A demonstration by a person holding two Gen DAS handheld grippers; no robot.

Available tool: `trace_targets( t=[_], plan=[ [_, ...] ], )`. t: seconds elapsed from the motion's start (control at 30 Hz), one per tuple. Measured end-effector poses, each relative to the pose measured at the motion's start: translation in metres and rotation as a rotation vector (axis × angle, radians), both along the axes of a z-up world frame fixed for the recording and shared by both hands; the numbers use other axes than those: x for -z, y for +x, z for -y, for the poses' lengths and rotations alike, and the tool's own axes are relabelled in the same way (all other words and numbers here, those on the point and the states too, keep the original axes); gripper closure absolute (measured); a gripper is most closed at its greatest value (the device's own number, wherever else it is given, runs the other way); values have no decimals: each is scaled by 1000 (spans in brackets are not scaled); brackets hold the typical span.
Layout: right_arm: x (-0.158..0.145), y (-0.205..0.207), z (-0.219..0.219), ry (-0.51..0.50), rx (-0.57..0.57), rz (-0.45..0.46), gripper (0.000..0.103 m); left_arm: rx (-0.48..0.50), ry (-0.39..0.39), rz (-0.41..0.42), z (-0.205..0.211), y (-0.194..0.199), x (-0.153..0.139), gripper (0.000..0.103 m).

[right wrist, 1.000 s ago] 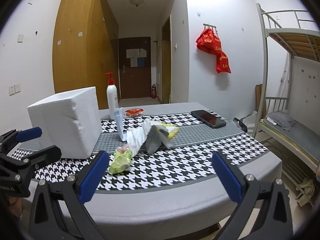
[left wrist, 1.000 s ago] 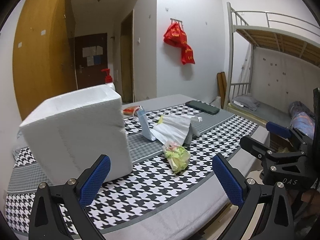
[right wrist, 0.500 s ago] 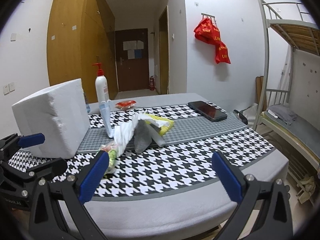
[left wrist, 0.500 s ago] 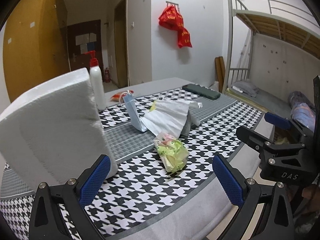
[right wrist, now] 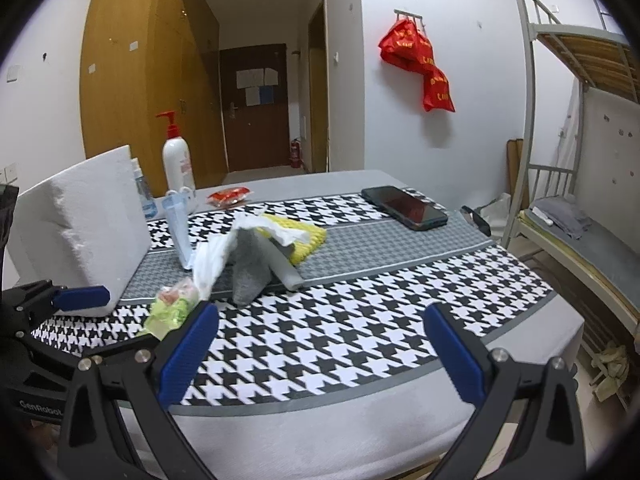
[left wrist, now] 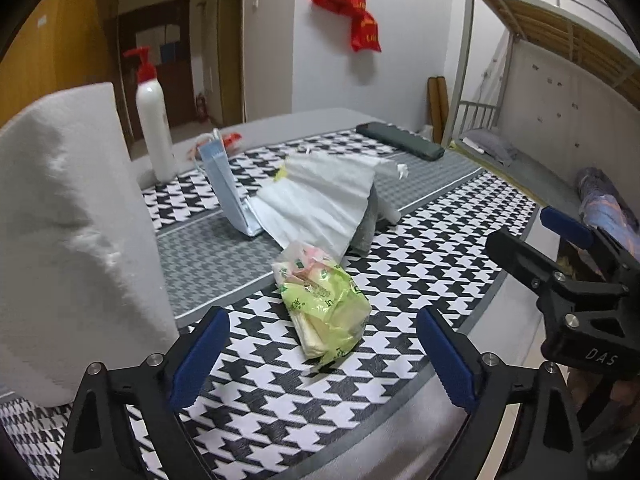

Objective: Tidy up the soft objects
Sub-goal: 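Move the left tool to the green snack bag and close on it, then lift the snack bag with the left tool while the right tool grasps the white cloth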

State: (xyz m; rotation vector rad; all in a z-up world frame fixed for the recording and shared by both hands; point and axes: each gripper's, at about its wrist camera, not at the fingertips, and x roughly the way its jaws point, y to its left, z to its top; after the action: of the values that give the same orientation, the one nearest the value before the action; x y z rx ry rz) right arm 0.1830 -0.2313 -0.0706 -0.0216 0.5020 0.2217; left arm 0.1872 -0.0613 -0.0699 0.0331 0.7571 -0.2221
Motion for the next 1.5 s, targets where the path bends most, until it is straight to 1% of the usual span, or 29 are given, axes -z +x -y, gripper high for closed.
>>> trace_targets(
  t=[0.13, 0.27, 0.3, 0.37, 0.43, 0.5, 0.53, 0.6, 0.67, 0.8, 0.9, 1.2, 1.33, 1.5],
  plan=[
    [5, 10, 5, 5, 1, -17, 0, 0, 1, -26, 3, 11, 6, 14],
    [8, 17, 10, 14, 8, -25, 0, 0, 11, -87, 6, 22, 17, 24],
    [9, 18, 10, 14, 9, -27, 0, -3, 13, -96, 6, 24, 19, 25],
    [10, 21, 11, 15, 10, -31, 0, -11, 15, -104, 7, 28, 23, 26],
    [11, 23, 12, 22, 11, -30, 0, -11, 14, -108, 8, 29, 24, 30],
    [12, 24, 13, 25, 10, -33, 0, -7, 7, -116, 8, 30, 25, 39],
    [13, 24, 13, 27, 10, -33, 0, -7, 10, -122, 8, 30, 25, 42],
    [13, 24, 13, 26, 8, -34, 0, -9, 31, -110, 9, 33, 26, 50],
    [13, 24, 14, 30, 6, -32, 0, -9, 37, -106, 11, 33, 25, 52],
    [13, 23, 13, 30, -1, -34, 0, -14, 61, -81, 12, 31, 24, 69],
    [13, 22, 13, 31, -1, -35, 0, -4, 60, -65, 12, 26, 21, 74],
    [6, 13, 2, 28, -25, -22, 0, 11, 79, 26, 8, 0, 5, 74],
    [5, 15, -5, 33, -34, -25, 0, 11, 85, 54, 2, -10, 2, 74],
    [2, 21, -16, 34, -51, -33, 0, 0, 87, 67, -5, -15, 1, 74]
  ],
)
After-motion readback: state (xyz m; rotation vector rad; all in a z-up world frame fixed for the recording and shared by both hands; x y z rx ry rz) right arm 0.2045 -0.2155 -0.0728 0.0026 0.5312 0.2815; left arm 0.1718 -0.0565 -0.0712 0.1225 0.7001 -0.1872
